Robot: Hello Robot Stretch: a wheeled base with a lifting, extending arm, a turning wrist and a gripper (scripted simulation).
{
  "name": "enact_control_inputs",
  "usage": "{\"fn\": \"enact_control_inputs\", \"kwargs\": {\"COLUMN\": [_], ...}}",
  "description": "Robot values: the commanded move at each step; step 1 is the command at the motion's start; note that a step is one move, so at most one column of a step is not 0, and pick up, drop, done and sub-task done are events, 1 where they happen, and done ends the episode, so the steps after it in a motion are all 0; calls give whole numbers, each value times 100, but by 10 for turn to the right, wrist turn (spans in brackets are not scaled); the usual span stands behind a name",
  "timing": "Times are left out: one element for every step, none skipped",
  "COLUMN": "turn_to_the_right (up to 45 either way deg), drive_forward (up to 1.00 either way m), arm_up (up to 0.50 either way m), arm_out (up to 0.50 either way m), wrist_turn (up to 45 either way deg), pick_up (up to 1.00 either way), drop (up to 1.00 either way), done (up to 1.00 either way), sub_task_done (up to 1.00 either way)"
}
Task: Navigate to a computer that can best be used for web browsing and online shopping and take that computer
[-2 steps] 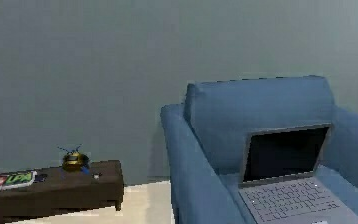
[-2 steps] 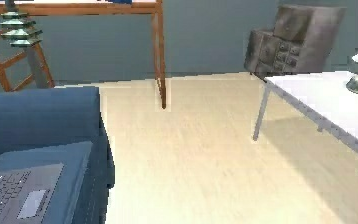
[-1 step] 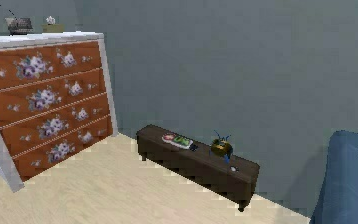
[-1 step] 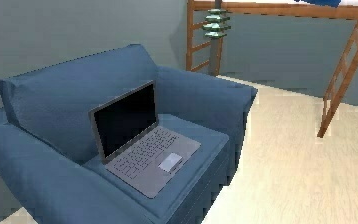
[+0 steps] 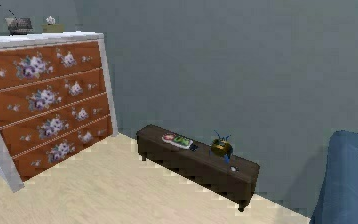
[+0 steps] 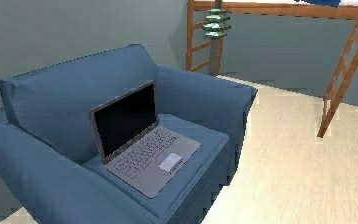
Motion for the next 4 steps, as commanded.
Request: {"fn": "enact_control_inputs", "kwargs": {"turn_to_the_right": [0, 0, 0, 0], "drive_forward": [0, 0, 0, 0], "arm_up": [14, 0, 0, 0], "arm_out": [0, 32, 0, 0], "wrist_turn": [0, 0, 450, 450], "pick_up": [0, 0, 0, 0], "drop": [0, 0, 0, 0], "done": [0, 0, 0, 0], "sub_task_done": [0, 0, 0, 0]}}
